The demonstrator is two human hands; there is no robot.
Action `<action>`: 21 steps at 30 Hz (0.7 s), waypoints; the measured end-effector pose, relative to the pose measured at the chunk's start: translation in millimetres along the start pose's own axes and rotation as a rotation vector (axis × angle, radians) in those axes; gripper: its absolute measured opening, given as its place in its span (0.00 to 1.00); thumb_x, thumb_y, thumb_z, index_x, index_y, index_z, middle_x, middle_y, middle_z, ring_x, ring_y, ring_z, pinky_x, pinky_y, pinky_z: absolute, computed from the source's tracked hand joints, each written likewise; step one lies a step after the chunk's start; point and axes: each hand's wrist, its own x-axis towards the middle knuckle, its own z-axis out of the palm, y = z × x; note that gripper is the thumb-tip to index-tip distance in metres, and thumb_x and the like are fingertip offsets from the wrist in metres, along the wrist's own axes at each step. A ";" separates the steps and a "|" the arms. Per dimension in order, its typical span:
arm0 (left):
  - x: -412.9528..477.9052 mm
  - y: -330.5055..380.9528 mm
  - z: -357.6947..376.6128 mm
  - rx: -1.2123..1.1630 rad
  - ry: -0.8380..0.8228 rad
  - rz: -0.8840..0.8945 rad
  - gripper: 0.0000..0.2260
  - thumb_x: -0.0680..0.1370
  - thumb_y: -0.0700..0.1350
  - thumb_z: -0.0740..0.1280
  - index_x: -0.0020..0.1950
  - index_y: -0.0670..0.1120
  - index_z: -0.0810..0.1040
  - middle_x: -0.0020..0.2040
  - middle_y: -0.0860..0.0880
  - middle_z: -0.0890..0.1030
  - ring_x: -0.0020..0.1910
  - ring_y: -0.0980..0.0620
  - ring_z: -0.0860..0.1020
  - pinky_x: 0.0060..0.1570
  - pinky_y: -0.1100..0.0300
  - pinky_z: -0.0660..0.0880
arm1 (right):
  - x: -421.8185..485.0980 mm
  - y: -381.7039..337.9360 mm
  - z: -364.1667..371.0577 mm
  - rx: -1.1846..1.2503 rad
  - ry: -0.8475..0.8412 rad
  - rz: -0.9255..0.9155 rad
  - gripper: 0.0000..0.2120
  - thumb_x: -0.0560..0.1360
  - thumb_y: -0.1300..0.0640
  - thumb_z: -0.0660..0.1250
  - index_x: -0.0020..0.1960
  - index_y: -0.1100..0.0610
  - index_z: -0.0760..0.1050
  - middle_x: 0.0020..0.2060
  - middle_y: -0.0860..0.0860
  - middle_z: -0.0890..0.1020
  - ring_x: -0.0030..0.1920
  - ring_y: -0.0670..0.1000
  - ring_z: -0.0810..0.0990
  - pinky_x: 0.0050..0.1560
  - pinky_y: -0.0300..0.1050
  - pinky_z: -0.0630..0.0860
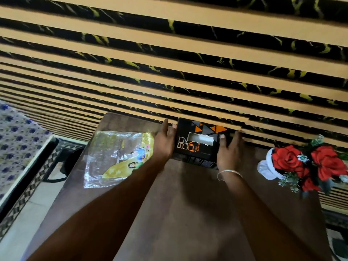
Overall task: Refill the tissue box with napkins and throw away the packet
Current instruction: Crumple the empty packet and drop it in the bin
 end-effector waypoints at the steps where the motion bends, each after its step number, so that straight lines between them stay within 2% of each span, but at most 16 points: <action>1: -7.1 3.6 -12.4 0.019 0.034 0.051 0.26 0.81 0.58 0.62 0.78 0.59 0.61 0.64 0.58 0.78 0.60 0.56 0.79 0.56 0.58 0.80 | -16.3 -10.2 0.0 -0.065 0.087 -0.149 0.29 0.82 0.45 0.59 0.79 0.51 0.58 0.80 0.55 0.58 0.80 0.57 0.55 0.77 0.55 0.54; 2: -14.5 8.1 -20.2 0.079 0.079 0.113 0.25 0.82 0.55 0.61 0.78 0.56 0.61 0.66 0.61 0.74 0.64 0.59 0.74 0.59 0.64 0.76 | -31.7 -17.5 -2.0 -0.108 0.171 -0.300 0.27 0.81 0.47 0.61 0.78 0.52 0.62 0.79 0.55 0.61 0.79 0.57 0.57 0.75 0.52 0.56; 3: -20.3 8.2 -35.1 0.161 0.152 0.186 0.24 0.83 0.53 0.61 0.79 0.54 0.62 0.69 0.59 0.72 0.67 0.59 0.71 0.63 0.64 0.71 | -49.5 -26.1 2.1 -0.133 0.223 -0.448 0.25 0.80 0.49 0.63 0.76 0.52 0.66 0.76 0.56 0.64 0.77 0.57 0.61 0.74 0.52 0.60; 5: -31.5 -1.8 -71.5 0.283 0.325 0.273 0.24 0.83 0.52 0.61 0.78 0.51 0.63 0.75 0.52 0.69 0.72 0.54 0.68 0.69 0.58 0.67 | -82.5 -36.7 19.6 -0.094 0.177 -0.665 0.21 0.79 0.52 0.64 0.71 0.53 0.71 0.71 0.56 0.69 0.72 0.53 0.67 0.70 0.52 0.67; 7: -38.6 -20.6 -108.6 0.318 0.480 0.268 0.26 0.82 0.53 0.62 0.79 0.50 0.61 0.77 0.48 0.66 0.75 0.49 0.65 0.72 0.52 0.64 | -106.8 -40.0 42.6 -0.019 -0.057 -0.729 0.20 0.79 0.53 0.64 0.71 0.52 0.72 0.70 0.55 0.68 0.69 0.48 0.69 0.66 0.52 0.75; 8: -40.6 -30.2 -128.1 0.376 0.561 0.209 0.28 0.81 0.54 0.64 0.79 0.50 0.59 0.79 0.45 0.64 0.77 0.45 0.63 0.74 0.48 0.63 | -117.1 -42.5 55.3 -0.034 -0.204 -0.712 0.22 0.79 0.53 0.64 0.73 0.51 0.69 0.71 0.54 0.66 0.68 0.49 0.71 0.63 0.53 0.78; 10: -42.2 -45.2 -158.1 0.554 0.656 0.013 0.36 0.77 0.53 0.69 0.80 0.50 0.55 0.80 0.42 0.56 0.77 0.37 0.57 0.73 0.39 0.58 | -127.1 -45.1 80.0 -0.198 -0.479 -0.636 0.33 0.78 0.52 0.66 0.79 0.47 0.56 0.76 0.54 0.58 0.70 0.55 0.73 0.63 0.55 0.78; 12: -42.6 -52.9 -177.8 0.667 0.576 -0.210 0.45 0.72 0.52 0.74 0.81 0.54 0.49 0.82 0.44 0.49 0.77 0.34 0.53 0.72 0.33 0.55 | -127.2 -49.2 102.0 -0.394 -0.676 -0.575 0.46 0.75 0.53 0.71 0.81 0.47 0.43 0.80 0.56 0.47 0.75 0.62 0.66 0.70 0.57 0.73; 15: -33.8 -59.3 -199.0 0.725 0.371 -0.355 0.55 0.68 0.47 0.79 0.80 0.59 0.42 0.82 0.45 0.44 0.78 0.33 0.48 0.72 0.32 0.54 | -120.8 -57.7 130.2 -0.580 -0.776 -0.559 0.58 0.71 0.54 0.76 0.81 0.50 0.33 0.80 0.55 0.39 0.81 0.64 0.48 0.76 0.63 0.61; 18: -20.2 -59.9 -204.4 0.940 0.172 -0.372 0.59 0.67 0.44 0.80 0.80 0.56 0.36 0.82 0.43 0.42 0.79 0.35 0.44 0.74 0.34 0.47 | -113.1 -60.3 149.0 -0.668 -0.793 -0.521 0.63 0.67 0.56 0.79 0.80 0.49 0.30 0.81 0.53 0.40 0.81 0.61 0.47 0.78 0.61 0.57; 21: -10.2 -53.3 -199.8 1.112 0.074 -0.270 0.52 0.72 0.42 0.75 0.81 0.52 0.38 0.80 0.39 0.51 0.77 0.36 0.53 0.75 0.38 0.50 | -120.5 -65.1 156.6 -0.617 -0.869 -0.450 0.59 0.72 0.66 0.73 0.79 0.47 0.28 0.82 0.58 0.43 0.81 0.60 0.48 0.79 0.56 0.58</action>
